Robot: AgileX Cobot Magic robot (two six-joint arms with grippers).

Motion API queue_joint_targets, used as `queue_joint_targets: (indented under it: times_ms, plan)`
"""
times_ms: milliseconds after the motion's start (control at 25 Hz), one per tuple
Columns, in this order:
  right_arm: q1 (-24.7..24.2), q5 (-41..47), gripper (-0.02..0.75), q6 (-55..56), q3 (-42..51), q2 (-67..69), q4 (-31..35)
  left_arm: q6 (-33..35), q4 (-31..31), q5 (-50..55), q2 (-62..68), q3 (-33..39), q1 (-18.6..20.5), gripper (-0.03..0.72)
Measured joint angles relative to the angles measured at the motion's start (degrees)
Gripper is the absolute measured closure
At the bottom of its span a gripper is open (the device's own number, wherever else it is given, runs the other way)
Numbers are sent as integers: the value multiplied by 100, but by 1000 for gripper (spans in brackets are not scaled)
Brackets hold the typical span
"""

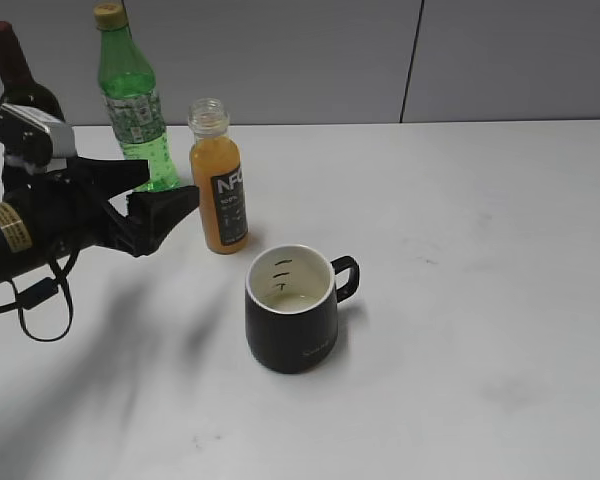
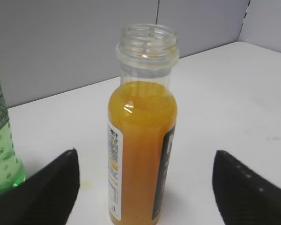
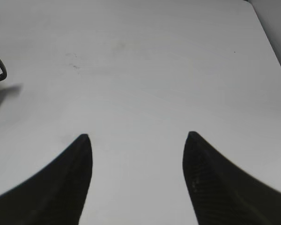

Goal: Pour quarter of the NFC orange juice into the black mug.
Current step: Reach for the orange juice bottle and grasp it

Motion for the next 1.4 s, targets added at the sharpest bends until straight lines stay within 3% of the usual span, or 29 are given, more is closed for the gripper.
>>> queue_joint_targets:
  times_ms: [520, 880, 1400]
  plan:
    - [0, 0, 271, -10, 0, 0, 0, 112, 164, 135, 992, -882, -15, -6]
    - [0, 0, 271, -10, 0, 0, 0, 112, 83, 174, 1689, -1567, -327, -6]
    - [0, 0, 271, -10, 0, 0, 0, 112, 58, 181, 2405, -2431, -381, 6]
